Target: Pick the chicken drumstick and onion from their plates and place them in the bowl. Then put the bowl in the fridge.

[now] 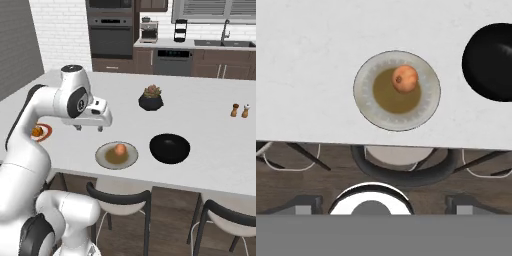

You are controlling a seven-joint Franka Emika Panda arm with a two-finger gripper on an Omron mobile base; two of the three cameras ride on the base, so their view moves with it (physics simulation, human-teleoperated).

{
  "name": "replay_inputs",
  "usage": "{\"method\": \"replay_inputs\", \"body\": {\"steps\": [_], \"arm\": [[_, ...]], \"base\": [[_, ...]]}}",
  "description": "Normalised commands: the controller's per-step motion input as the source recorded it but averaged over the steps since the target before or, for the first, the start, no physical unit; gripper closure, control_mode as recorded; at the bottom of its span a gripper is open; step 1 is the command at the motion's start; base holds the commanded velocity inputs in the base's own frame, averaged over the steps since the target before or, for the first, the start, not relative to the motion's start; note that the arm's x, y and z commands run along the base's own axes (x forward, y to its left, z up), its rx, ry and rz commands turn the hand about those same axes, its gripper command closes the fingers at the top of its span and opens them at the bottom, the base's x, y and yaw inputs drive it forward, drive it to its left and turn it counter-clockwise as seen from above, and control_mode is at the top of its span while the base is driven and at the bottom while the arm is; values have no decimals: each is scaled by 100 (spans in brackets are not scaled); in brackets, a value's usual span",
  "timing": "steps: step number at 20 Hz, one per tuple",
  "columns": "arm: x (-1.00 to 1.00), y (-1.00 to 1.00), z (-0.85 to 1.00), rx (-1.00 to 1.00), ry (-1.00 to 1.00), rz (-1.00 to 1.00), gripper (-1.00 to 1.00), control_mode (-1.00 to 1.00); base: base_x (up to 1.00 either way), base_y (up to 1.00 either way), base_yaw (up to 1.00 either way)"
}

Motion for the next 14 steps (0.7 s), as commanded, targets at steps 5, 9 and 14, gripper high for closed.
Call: {"method": "replay_inputs", "body": {"steps": [5,9,14], "arm": [[24,-46,-87,-2,-1,0,-100,-100],[96,-48,-49,0,11,0,-100,-100],[96,-17,-33,0,21,0,-100,-100]], "base": [[0,0,0],[0,0,0],[0,0,0]]}}
